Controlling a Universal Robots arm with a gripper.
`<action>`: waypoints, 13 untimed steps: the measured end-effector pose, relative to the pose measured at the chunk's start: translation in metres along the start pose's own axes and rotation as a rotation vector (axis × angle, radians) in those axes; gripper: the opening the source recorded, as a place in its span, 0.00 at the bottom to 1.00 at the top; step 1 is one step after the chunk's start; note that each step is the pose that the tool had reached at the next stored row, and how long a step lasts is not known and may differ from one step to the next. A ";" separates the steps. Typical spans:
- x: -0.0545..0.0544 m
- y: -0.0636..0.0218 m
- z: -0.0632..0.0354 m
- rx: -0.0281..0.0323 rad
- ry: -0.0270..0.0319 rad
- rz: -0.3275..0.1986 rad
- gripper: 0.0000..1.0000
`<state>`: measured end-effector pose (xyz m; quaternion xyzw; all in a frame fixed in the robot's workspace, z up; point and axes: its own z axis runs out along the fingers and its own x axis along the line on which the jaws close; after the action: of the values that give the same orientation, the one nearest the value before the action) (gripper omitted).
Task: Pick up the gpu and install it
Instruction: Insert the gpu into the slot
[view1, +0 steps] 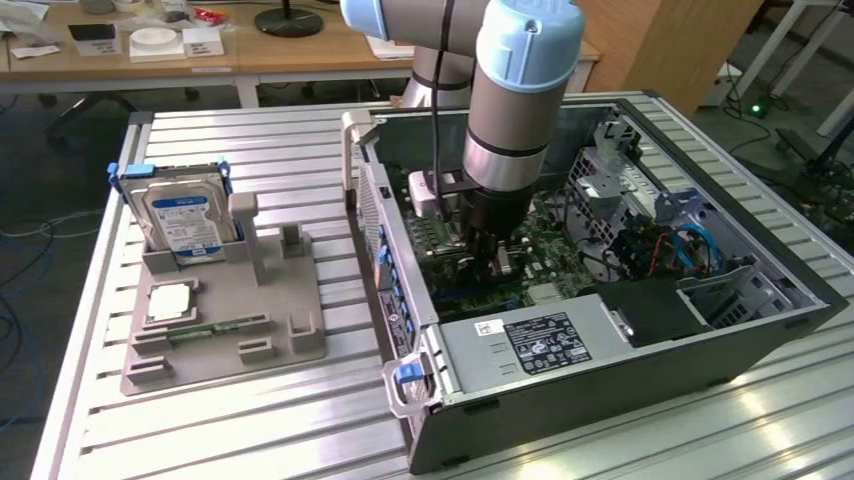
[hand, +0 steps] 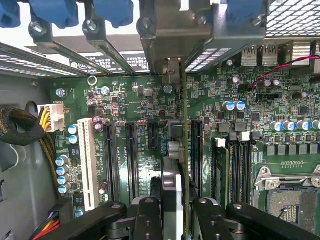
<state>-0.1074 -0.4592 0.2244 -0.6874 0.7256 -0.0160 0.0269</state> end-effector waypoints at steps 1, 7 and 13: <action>0.000 0.0000 0.0000 0.0000 0.0000 0.000 0.28; 0.000 0.0002 0.0023 -0.0002 0.0003 0.000 0.28; 0.000 0.0003 0.0044 0.0000 0.0002 0.000 0.28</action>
<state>-0.1074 -0.4592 0.2200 -0.6874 0.7256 -0.0160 0.0268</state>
